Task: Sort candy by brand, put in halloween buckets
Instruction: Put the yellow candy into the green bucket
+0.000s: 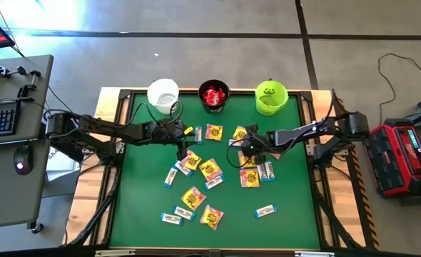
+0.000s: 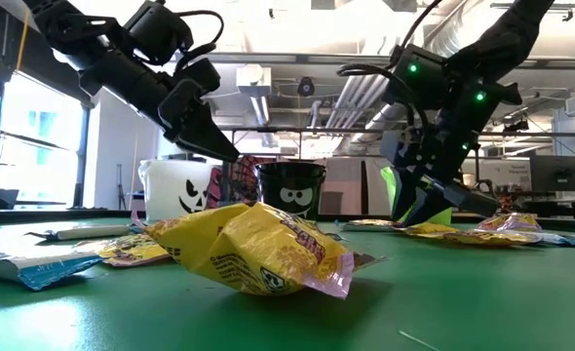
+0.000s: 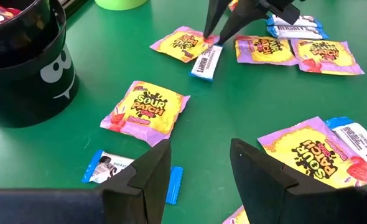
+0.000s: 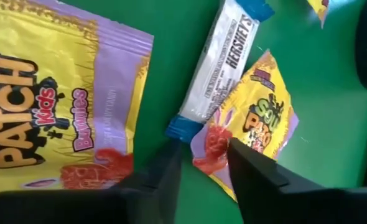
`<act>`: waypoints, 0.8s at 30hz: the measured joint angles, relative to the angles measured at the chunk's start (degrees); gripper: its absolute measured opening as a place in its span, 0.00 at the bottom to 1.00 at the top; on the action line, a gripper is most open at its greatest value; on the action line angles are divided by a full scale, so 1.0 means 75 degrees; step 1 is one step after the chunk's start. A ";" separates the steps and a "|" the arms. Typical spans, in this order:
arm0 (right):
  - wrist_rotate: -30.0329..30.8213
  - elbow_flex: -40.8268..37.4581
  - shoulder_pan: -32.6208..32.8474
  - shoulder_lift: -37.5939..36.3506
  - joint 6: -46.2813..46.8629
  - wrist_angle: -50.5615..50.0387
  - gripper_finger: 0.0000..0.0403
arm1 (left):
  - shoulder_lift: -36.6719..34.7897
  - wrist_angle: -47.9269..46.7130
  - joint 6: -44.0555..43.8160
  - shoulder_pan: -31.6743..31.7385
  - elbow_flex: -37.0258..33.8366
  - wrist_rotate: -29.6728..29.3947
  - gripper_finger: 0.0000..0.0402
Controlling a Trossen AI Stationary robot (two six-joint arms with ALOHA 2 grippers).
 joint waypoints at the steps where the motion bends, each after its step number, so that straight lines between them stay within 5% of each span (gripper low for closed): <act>1: -0.0005 -0.0003 0.0000 0.0007 0.0003 0.0014 0.22 | 0.0000 0.0000 0.0000 0.0000 0.0000 -0.0001 0.39; 6: 0.0048 0.0071 -0.0017 0.0045 0.0409 -0.0039 0.02 | -0.0003 0.0022 0.0176 0.0000 0.0000 -0.0001 0.39; 24: 0.0915 0.1333 0.0192 -0.0527 0.1796 -0.1544 0.00 | -0.0006 -0.0099 0.0061 -0.0022 0.0000 0.0198 0.39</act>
